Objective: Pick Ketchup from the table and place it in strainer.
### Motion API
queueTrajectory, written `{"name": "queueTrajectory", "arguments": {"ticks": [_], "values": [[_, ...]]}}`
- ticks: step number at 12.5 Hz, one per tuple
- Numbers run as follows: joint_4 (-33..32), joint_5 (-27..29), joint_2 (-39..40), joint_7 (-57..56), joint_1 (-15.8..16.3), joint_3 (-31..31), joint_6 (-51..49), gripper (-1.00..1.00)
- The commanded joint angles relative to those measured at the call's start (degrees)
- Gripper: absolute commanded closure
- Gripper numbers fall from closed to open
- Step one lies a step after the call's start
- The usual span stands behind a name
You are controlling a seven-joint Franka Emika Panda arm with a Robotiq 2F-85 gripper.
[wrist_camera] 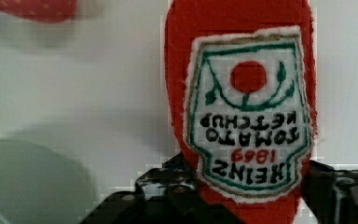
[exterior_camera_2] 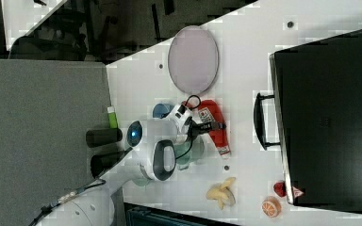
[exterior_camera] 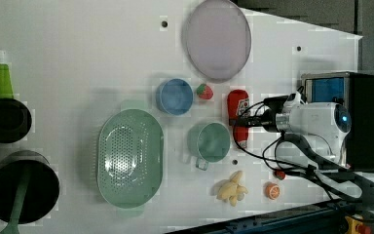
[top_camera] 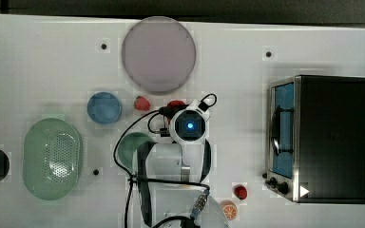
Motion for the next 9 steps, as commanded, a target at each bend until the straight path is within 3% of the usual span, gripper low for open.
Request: {"name": "queueTrajectory", "arguments": {"ticks": [1, 5, 9], "values": [[1.7, 0.3, -6.1, -1.5, 0.3, 0.0, -1.1, -0.16], [3.2, 0.3, -19.0, -1.4, 0.5, 0.9, -16.1, -0.16], [9.6, 0.5, -28.1, 5.7, 1.1, 4.6, -37.5, -0.16]]}}
